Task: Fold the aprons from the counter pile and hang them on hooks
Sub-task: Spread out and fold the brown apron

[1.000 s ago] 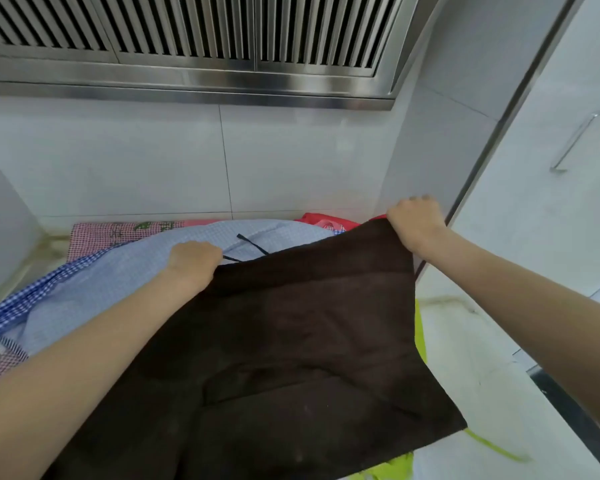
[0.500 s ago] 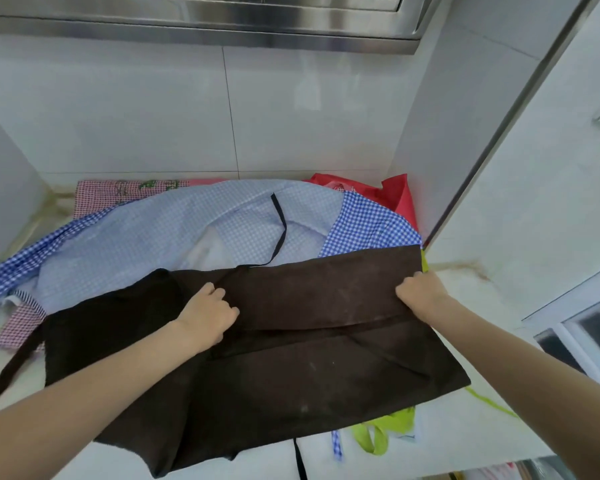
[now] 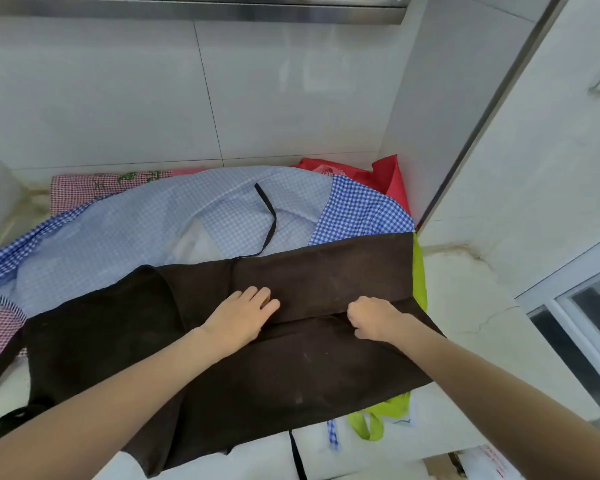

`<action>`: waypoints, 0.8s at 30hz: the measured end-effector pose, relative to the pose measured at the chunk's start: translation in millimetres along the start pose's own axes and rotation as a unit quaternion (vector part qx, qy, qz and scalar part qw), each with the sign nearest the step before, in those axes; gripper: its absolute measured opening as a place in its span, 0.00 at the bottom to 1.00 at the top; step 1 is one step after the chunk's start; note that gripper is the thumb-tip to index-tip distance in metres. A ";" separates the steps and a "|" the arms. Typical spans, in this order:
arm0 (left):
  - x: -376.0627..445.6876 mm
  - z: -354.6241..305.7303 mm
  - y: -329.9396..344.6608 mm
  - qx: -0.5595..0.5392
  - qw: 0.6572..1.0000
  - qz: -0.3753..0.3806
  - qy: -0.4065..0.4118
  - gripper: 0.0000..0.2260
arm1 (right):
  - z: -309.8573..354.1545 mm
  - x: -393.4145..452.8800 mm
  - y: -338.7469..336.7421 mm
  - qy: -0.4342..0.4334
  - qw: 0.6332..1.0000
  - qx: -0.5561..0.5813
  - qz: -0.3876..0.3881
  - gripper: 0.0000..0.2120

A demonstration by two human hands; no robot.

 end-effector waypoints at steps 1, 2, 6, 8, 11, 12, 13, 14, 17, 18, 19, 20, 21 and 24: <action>2.3 -1.8 -3.7 -0.012 1.000 -0.012 0.000 0.25 | -0.3 1.2 -4.1 -0.012 0.998 0.061 0.029 0.06; 6.1 -4.7 -6.2 -0.032 0.999 -0.028 0.008 0.27 | -0.7 0.5 -12.6 -0.023 0.988 0.137 0.065 0.11; 33.5 -25.9 -22.7 -0.184 0.979 -0.079 0.032 0.34 | -4.1 -25.0 -88.0 -0.088 0.923 0.353 0.124 0.04; 46.5 -27.7 -29.3 -0.263 0.961 -0.082 0.030 0.30 | -15.9 -39.4 -129.4 -0.108 0.896 0.412 0.124 0.03; 45.3 -16.3 -37.4 -0.364 0.927 -0.079 0.043 0.11 | -56.9 -44.0 -167.4 -0.069 0.922 0.376 0.060 0.06; 38.0 -13.1 -36.4 -0.381 0.921 -0.066 0.049 0.07 | -70.2 -40.3 -169.5 -0.045 0.948 0.314 0.028 0.08; 28.0 -10.6 -31.5 -0.392 0.917 -0.050 0.053 0.06 | -80.9 -35.3 -163.9 -0.019 0.968 0.250 0.010 0.08; 16.6 -8.5 -23.9 -0.399 0.915 -0.032 0.054 0.06 | -88.3 -28.2 -151.7 0.008 0.979 0.203 0.006 0.06; -19.9 -0.8 18.1 -0.368 0.928 0.053 0.031 0.06 | -85.8 -2.9 -74.8 0.062 0.980 0.163 0.093 0.08; -29.4 3.2 31.6 -0.346 0.935 0.077 0.019 0.06 | -81.8 2.8 -47.0 0.079 0.974 0.168 0.127 0.09; -36.3 8.5 40.8 -0.333 0.939 0.085 0.007 0.06 | -77.9 6.2 -23.6 0.090 0.970 0.166 0.153 0.09; -44.9 16.0 47.5 -0.333 0.939 0.081 -0.012 0.05 | -70.5 9.8 -7.8 0.095 0.969 0.153 0.170 0.10; -51.6 21.4 50.1 -0.343 0.936 0.072 -0.024 0.04 | -65.8 11.3 0.2 0.101 0.969 0.136 0.180 0.12; -69.0 38.9 36.6 -0.372 0.926 -0.026 -0.059 0.04 | -43.6 18.6 -31.6 0.075 0.987 0.079 0.122 0.11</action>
Point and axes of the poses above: each hand's wrist, its own x-axis towards the middle knuckle, its own y-axis out of the palm, z = x × y, the point moved 9 cm from there along x, towards the middle knuckle, and after that the axes turned 15 degrees about y, right-handed, at the moved point
